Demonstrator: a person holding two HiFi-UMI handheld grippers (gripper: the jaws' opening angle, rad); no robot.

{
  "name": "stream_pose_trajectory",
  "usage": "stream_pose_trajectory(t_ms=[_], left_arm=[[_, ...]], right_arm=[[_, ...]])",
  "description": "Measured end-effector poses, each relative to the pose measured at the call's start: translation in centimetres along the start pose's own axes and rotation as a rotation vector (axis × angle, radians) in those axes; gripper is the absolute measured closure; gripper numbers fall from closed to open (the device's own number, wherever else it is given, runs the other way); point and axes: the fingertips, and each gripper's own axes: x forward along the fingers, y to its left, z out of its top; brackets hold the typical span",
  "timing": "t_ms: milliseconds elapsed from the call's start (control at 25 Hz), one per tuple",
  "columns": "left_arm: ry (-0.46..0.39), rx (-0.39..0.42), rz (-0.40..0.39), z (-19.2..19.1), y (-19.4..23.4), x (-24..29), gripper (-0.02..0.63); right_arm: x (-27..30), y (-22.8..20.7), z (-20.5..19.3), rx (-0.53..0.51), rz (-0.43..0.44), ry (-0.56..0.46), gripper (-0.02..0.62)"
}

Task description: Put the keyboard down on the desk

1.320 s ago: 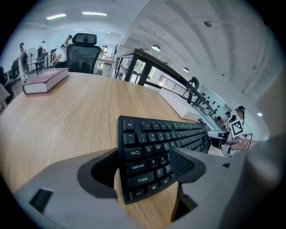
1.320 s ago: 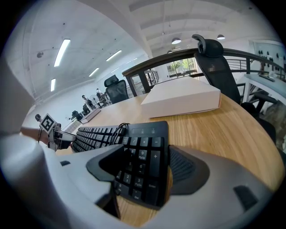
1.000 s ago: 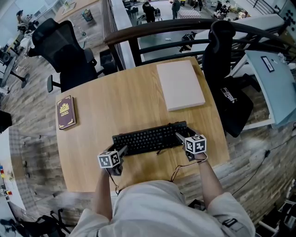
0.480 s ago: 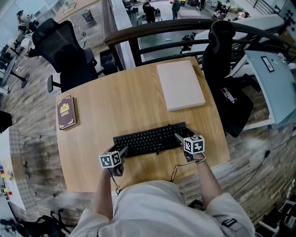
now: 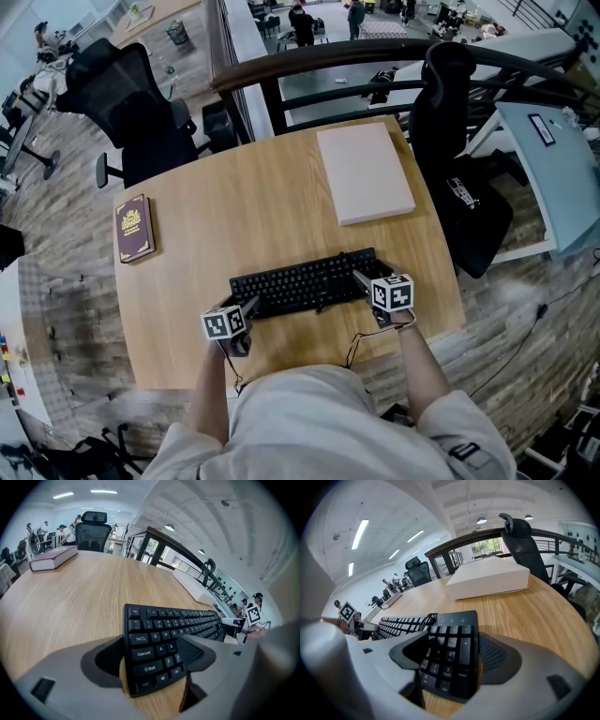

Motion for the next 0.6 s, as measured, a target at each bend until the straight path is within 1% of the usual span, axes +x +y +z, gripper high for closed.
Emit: stream_pose_trajectory(t_ms=[280,400,480,600], left_arm=[[0.006,-0.011,0.002,-0.27,0.10,0.03,0.236],[0.008,-0.018,-0.002,-0.38,0.19,0.02,0.236],[0.005,-0.010,0.005,-0.33,0.22,-0.14,0.236],[-0.023,0.021,0.034,0.33,0.38,-0.91,0.236]], right_arm=[[0.04,0.05,-0.15,0.001,0.001,0.004,0.272],[0.08,0.25,-0.34,-0.007,0.008,0.019,0.259],[-0.02,0.31,-0.27,-0.015,0.012,0.025,0.258],[-0.81,-0.07,0.34,-0.041,-0.011,-0.003,0.258]])
